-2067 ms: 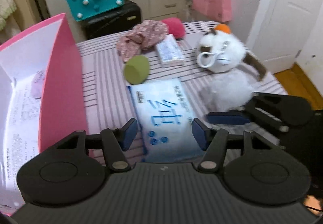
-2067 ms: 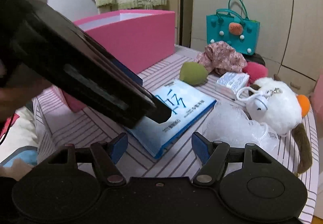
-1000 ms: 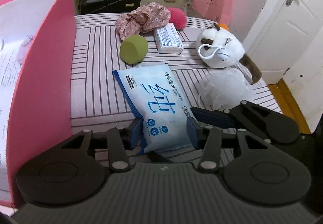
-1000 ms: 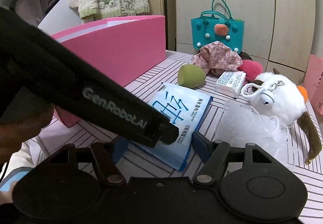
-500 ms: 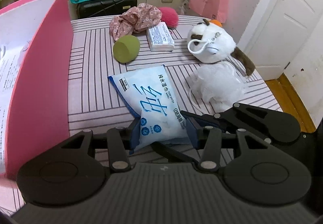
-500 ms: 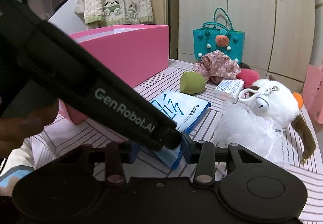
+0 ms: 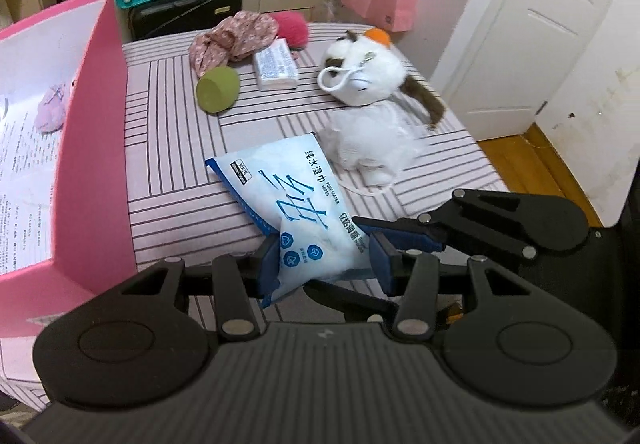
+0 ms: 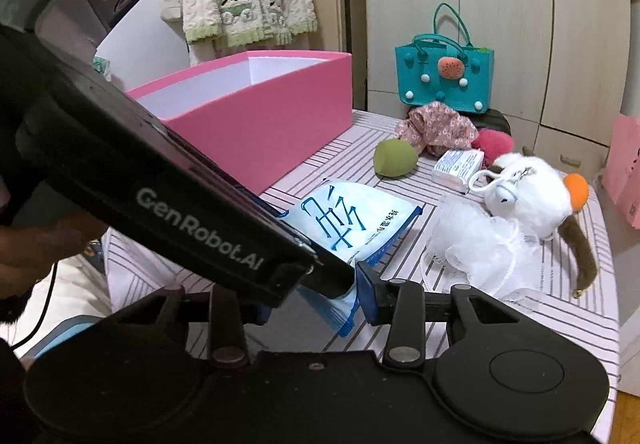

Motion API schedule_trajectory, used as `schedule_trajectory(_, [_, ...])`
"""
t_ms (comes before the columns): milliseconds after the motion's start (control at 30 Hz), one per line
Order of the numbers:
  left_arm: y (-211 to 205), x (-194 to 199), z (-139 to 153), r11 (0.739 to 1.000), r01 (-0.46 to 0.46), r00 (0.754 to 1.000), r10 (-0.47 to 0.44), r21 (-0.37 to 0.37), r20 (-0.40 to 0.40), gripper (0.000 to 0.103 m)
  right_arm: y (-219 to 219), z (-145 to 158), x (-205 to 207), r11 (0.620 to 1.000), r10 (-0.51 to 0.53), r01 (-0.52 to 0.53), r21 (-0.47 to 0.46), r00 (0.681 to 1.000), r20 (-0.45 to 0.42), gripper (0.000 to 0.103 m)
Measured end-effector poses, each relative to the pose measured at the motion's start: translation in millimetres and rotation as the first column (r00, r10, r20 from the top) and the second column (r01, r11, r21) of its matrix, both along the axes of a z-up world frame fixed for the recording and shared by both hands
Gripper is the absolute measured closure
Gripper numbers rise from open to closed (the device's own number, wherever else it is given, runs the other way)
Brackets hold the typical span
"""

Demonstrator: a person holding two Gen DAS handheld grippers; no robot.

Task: Organize soft objects
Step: 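Lift the wet-wipes pack with the right tool and carry it over the box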

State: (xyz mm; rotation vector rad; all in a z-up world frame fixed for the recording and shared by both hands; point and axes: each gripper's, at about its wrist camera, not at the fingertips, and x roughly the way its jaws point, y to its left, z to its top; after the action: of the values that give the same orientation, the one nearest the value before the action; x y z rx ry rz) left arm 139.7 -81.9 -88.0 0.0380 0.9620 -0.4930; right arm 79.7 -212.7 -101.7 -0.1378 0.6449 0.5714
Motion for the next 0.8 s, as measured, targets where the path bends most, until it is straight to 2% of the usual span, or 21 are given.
schedule_trajectory(200, [4.2, -19.1, 17.9, 0.999, 0.043, 0.999, -0.043, -0.011, 0.001, 0.057, 2.6, 16.2, -12.9, 1.0, 0.011, -0.011, -0.008, 0.999, -0.03, 0.058])
schedule_trajectory(367, [14.8, -33.4, 25.1, 0.999, 0.04, 0.999, -0.04, -0.005, 0.005, 0.057, 15.7, 22.7, -25.1, 1.0, 0.029, -0.029, -0.007, 0.999, -0.023, 0.058])
schedule_trajectory(500, [31.4, -40.2, 36.8, 0.999, 0.041, 0.999, -0.042, -0.032, -0.015, 0.057, 23.7, 36.5, -31.3, 0.999, 0.053, -0.053, -0.001, 0.998, -0.024, 0.057])
schedule_trajectory(567, [38.4, -45.4, 43.9, 0.998, 0.046, 0.999, -0.047, -0.037, -0.005, 0.057, 26.0, 44.2, -31.5, 0.998, 0.062, -0.061, 0.023, 0.997, -0.039, 0.057])
schedule_trajectory(800, [67.4, -61.0, 64.4, 0.997, 0.042, 0.998, -0.039, -0.06, 0.046, 0.057, 48.9, 64.5, -37.5, 0.992, 0.122, -0.122, 0.01, 0.993, 0.007, 0.057])
